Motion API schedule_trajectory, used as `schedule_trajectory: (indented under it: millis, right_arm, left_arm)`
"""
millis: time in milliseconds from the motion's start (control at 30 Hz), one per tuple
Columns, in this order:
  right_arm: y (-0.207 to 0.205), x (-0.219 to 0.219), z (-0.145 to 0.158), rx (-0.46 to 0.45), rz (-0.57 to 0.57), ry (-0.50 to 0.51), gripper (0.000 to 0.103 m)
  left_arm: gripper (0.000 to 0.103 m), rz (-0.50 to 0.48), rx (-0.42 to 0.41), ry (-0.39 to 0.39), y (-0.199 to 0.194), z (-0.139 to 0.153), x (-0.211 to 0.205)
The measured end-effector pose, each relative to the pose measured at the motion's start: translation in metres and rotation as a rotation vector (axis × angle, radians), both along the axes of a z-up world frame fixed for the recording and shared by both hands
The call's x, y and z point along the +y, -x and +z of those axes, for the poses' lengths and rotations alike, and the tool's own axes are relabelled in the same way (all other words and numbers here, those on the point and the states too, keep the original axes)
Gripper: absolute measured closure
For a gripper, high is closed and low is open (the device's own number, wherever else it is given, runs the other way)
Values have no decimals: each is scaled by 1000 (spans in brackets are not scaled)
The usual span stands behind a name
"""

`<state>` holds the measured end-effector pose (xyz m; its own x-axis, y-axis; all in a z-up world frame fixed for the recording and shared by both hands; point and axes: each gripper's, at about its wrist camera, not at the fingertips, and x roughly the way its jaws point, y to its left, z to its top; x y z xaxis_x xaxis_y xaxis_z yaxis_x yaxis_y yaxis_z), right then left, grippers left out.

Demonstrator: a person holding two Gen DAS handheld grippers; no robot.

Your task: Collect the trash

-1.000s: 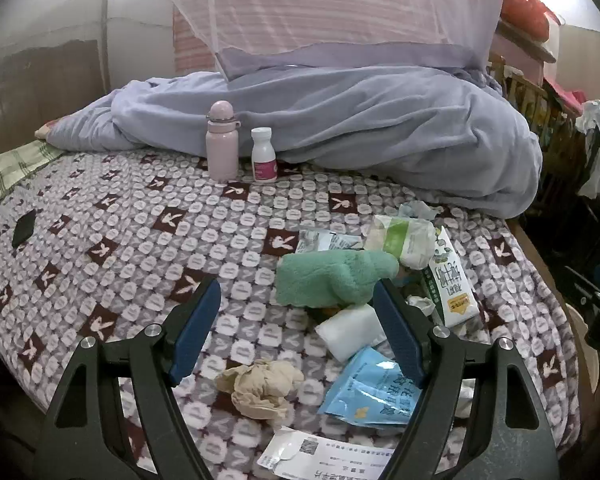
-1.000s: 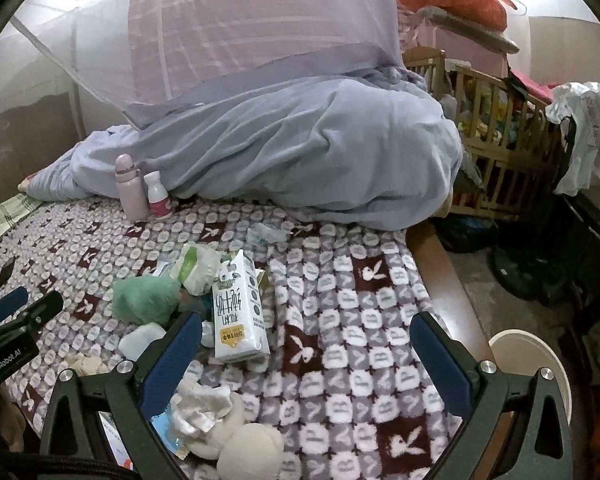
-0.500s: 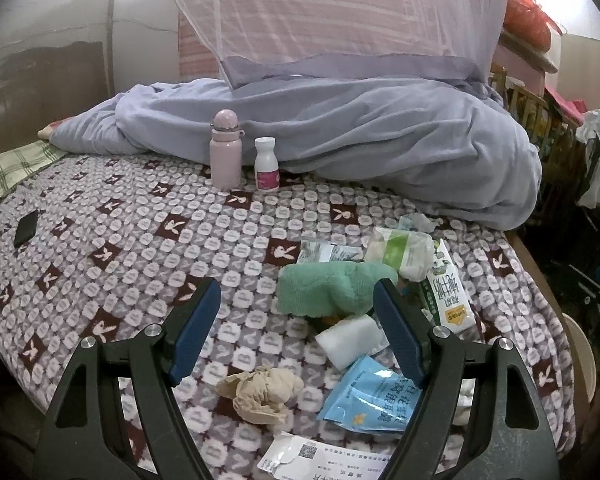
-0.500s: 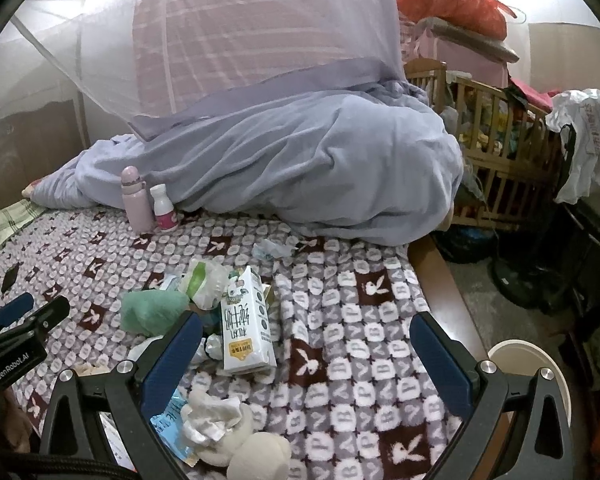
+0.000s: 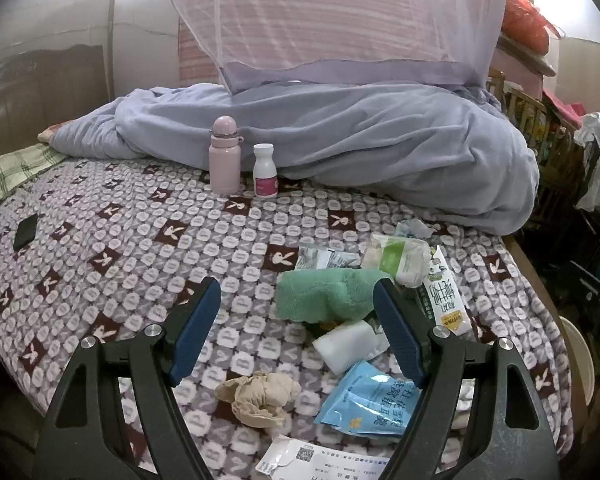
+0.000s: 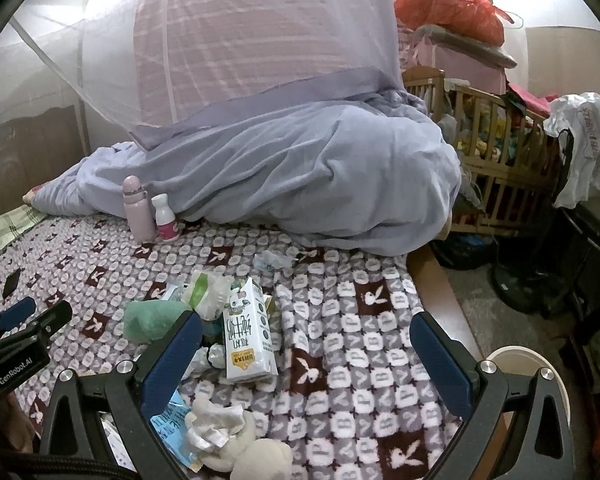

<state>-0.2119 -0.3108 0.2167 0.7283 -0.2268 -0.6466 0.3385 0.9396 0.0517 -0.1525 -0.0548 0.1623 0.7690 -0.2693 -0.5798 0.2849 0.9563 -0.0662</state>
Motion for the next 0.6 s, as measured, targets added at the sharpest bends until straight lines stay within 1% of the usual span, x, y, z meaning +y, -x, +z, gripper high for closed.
schedule_trajectory:
  millis: [600]
  right_arm:
    - [0, 1, 2, 3, 0, 7, 0]
  left_arm:
    - [25, 1, 16, -13, -2, -6, 0]
